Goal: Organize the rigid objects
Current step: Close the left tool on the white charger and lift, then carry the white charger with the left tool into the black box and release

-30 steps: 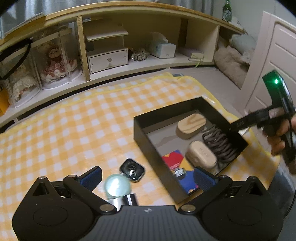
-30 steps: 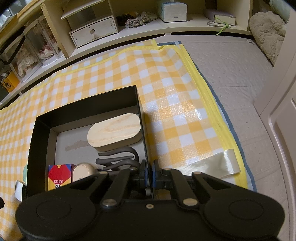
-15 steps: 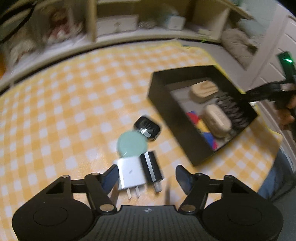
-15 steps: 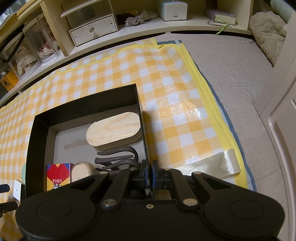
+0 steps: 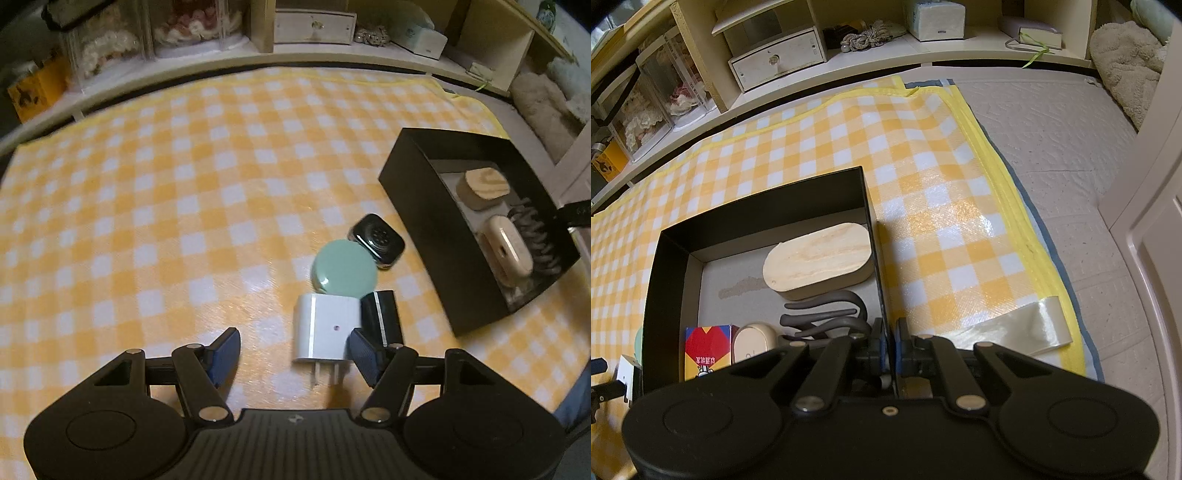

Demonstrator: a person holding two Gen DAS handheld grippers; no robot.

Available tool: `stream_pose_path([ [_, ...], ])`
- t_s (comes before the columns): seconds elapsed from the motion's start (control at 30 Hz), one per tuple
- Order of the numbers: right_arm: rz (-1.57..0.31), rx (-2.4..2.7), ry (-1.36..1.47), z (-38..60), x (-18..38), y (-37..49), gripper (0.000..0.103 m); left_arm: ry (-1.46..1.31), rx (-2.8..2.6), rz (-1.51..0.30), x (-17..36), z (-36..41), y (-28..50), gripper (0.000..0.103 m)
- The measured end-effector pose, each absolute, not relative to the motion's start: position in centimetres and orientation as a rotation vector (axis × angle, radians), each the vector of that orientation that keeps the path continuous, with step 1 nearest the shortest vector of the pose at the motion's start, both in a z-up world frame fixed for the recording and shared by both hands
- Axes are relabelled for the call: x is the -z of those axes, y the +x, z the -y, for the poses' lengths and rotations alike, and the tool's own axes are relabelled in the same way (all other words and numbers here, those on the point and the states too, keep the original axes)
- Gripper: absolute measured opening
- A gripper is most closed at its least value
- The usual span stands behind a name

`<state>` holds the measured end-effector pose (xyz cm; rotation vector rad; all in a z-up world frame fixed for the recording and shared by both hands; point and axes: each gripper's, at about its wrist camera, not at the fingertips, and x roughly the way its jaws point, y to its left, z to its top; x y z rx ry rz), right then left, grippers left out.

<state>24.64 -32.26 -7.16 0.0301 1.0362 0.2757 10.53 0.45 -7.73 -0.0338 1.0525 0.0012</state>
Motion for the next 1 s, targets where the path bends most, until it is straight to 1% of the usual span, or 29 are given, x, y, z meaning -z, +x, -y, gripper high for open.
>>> stream_pose_path([
  [0.2, -1.039, -0.272, 0.025, 32.1, 7.2, 24.6, 0.006, -0.021, 0.053, -1.058, 8.2, 1.1, 10.9, 0.064],
  [0.3, -1.04, -0.272, 0.026, 32.1, 7.2, 24.6, 0.006, -0.008, 0.048, -1.055, 8.9, 1.9, 11.5, 0.058],
  [0.37, -1.04, -0.271, 0.024, 32.0, 7.2, 24.6, 0.006, 0.01, 0.041, -1.064, 9.5, 2.2, 11.8, 0.051],
  [0.4, -1.04, -0.271, 0.024, 32.0, 7.2, 24.6, 0.006, 0.017, 0.034, -1.063, 9.7, 2.3, 11.9, 0.049],
  [0.43, -1.04, -0.272, 0.025, 32.0, 7.2, 24.6, 0.006, 0.022, 0.028, -1.054, 9.8, 2.3, 11.9, 0.045],
  [0.47, -1.04, -0.272, 0.025, 32.0, 7.2, 24.6, 0.006, 0.014, 0.029, -1.048, 9.7, 2.1, 12.0, 0.043],
  [0.7, -1.041, -0.272, 0.028, 32.0, 7.2, 24.6, 0.006, -0.088, 0.001, -0.994, 8.5, 0.8, 11.5, 0.043],
  [1.0, -1.041, -0.272, 0.023, 32.0, 7.2, 24.5, 0.005, -0.164, 0.055, -0.857, 4.4, 1.9, 12.3, 0.043],
])
